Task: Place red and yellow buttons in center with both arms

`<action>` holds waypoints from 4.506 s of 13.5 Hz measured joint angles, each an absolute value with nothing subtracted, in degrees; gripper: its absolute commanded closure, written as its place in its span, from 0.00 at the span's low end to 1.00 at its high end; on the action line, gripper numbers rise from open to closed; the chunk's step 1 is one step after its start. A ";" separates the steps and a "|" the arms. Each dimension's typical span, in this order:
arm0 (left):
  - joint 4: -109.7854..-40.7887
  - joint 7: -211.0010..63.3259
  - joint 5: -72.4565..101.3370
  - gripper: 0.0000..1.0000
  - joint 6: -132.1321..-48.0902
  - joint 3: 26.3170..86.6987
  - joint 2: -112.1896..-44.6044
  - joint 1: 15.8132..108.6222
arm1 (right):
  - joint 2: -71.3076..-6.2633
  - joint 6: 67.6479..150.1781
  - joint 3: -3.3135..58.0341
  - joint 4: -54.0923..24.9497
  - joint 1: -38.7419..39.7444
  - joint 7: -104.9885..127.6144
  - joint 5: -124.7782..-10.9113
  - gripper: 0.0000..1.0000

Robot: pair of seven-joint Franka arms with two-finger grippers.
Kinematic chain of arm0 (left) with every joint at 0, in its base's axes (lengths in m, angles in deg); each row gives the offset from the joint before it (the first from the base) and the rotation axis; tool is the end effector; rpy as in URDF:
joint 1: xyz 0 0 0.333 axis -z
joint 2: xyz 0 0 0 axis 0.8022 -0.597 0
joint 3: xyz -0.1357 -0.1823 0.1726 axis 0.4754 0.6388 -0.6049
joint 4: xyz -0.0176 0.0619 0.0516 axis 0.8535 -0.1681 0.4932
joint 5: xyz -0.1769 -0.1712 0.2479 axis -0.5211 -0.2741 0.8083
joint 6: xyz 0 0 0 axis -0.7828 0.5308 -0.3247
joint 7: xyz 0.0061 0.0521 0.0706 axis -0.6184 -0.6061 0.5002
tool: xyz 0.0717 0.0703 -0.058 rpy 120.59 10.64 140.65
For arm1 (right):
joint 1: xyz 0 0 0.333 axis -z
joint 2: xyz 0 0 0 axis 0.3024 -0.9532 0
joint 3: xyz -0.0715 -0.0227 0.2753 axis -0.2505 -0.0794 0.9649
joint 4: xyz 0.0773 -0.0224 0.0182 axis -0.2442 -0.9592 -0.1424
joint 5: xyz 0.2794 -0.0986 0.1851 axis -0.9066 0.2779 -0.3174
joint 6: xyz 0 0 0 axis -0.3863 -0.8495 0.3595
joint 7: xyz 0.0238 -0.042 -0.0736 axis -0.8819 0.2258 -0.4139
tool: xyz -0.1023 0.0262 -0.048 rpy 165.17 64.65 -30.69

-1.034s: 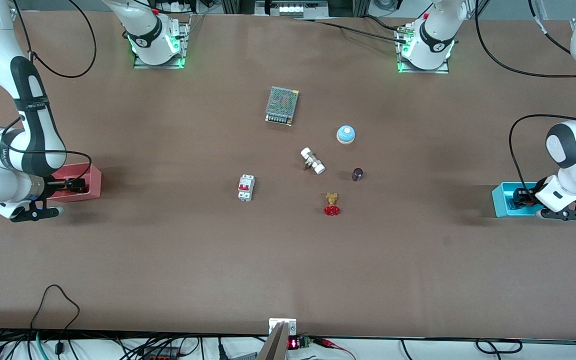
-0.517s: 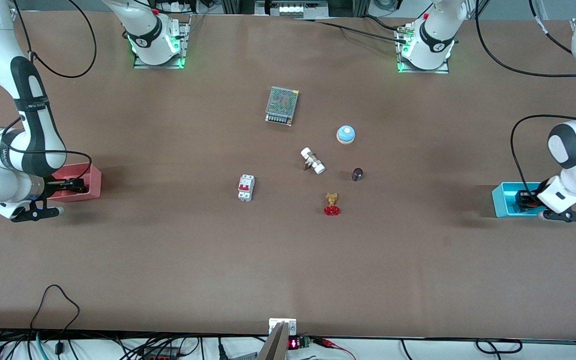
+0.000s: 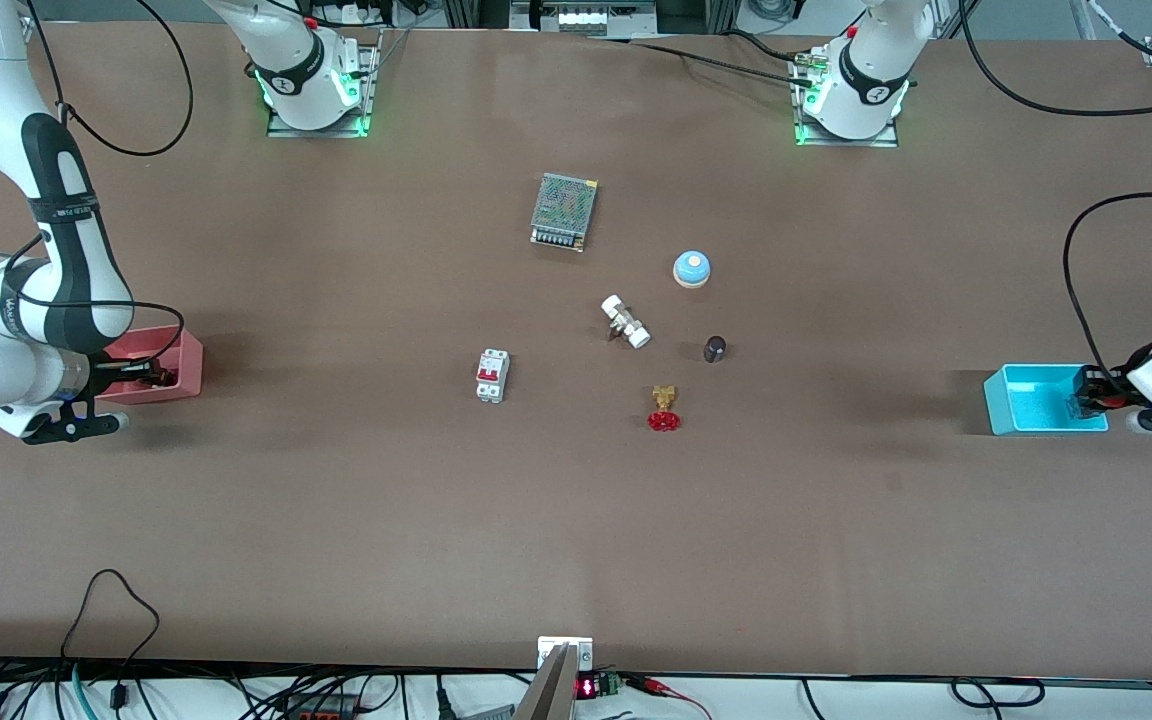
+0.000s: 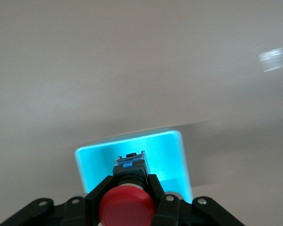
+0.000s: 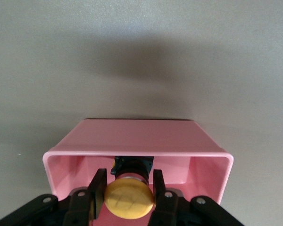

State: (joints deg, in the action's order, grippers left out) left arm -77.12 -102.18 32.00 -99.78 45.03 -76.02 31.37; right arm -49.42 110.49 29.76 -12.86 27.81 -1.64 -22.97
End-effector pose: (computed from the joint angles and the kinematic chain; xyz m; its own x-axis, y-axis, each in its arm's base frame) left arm 0.5825 0.1703 0.3265 0.9814 -0.1920 0.0040 -0.1910 -0.9780 -0.0844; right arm 0.5780 -0.1429 0.2280 0.9478 0.1520 -0.2804 0.1724 -0.9838 0.0495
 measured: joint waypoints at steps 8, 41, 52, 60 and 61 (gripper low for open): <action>-77.45 -92.94 31.99 0.72 -91.55 60.24 -76.44 32.24 | -49.42 109.35 29.79 -12.87 27.80 -2.83 -22.96 0.82; -69.29 -66.02 32.38 0.00 -84.04 63.74 -84.96 42.61 | -54.61 107.09 31.35 -4.25 -3.58 44.75 -34.45 0.18; -41.48 -70.00 32.42 0.00 -49.53 63.78 -79.23 38.00 | -51.24 103.40 30.45 4.50 -3.47 44.74 -34.45 0.00; -42.61 -74.55 32.41 0.00 -49.93 57.51 -76.54 43.45 | -36.32 92.44 28.82 5.21 2.61 35.96 -33.75 0.00; -45.00 -74.95 31.43 0.00 -52.13 53.12 -74.35 46.67 | -35.11 90.42 27.73 5.20 3.19 33.76 -32.90 0.00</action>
State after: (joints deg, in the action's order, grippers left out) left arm -45.00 -74.95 31.43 -52.13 53.12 -74.35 46.67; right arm -35.11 90.42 27.73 5.20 3.19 33.76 -32.90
